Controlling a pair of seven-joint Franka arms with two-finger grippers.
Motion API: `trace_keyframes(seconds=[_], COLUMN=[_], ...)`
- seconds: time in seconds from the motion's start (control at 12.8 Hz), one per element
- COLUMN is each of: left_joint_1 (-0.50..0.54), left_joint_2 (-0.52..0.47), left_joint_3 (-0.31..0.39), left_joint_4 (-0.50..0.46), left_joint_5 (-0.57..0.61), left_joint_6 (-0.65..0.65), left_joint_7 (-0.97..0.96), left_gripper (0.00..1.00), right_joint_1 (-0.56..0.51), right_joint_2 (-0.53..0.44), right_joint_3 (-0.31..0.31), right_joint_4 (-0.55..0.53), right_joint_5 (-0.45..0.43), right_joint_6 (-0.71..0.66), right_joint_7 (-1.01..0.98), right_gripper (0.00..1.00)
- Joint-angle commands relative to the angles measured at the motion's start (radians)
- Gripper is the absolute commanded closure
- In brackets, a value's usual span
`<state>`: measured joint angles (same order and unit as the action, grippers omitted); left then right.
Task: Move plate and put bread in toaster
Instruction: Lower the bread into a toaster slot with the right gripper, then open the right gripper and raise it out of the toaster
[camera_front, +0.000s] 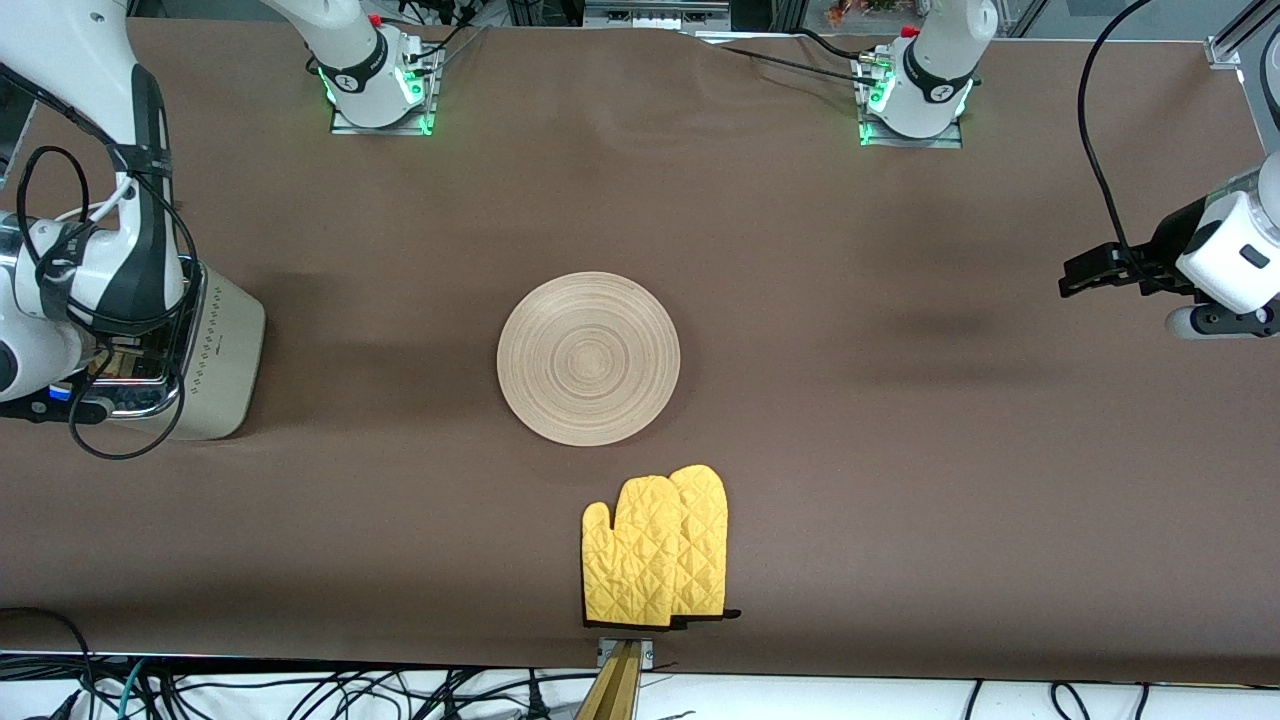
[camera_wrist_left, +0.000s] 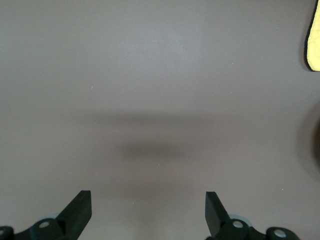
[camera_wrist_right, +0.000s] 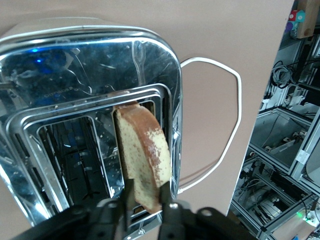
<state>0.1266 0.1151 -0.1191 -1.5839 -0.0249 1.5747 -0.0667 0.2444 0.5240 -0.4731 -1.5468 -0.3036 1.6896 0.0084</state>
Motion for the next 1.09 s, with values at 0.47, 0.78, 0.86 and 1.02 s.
trace_keyframes(seconds=[0.47, 0.78, 0.86, 1.02], left_joint_1=[0.005, 0.005, 0.005, 0.005], left_joint_2=[-0.005, -0.005, -0.005, -0.005], left_joint_3=[-0.005, -0.002, -0.002, -0.004], left_joint_4=[0.012, 0.012, 0.012, 0.012], left_joint_5=[-0.001, -0.001, -0.001, -0.001], left_joint_6=[-0.015, -0.015, -0.015, -0.015], left_joint_7=[-0.007, -0.005, -0.007, -0.007], left_gripper=[0.00, 0.00, 0.00, 0.00], right_joint_1=[-0.001, 0.051, 0.080, 0.111], right_joint_2=[-0.035, -0.044, -0.044, -0.061], right_joint_3=[0.008, 0.008, 0.008, 0.022], right_joint_4=[0.135, 0.284, 0.321, 0.353], right_joint_5=[0.070, 0.073, 0.075, 0.133], right_joint_6=[-0.103, -0.293, -0.333, -0.373], right_joint_7=[-0.039, -0.102, -0.102, -0.102], right_gripper=[0.00, 0.00, 0.00, 0.00])
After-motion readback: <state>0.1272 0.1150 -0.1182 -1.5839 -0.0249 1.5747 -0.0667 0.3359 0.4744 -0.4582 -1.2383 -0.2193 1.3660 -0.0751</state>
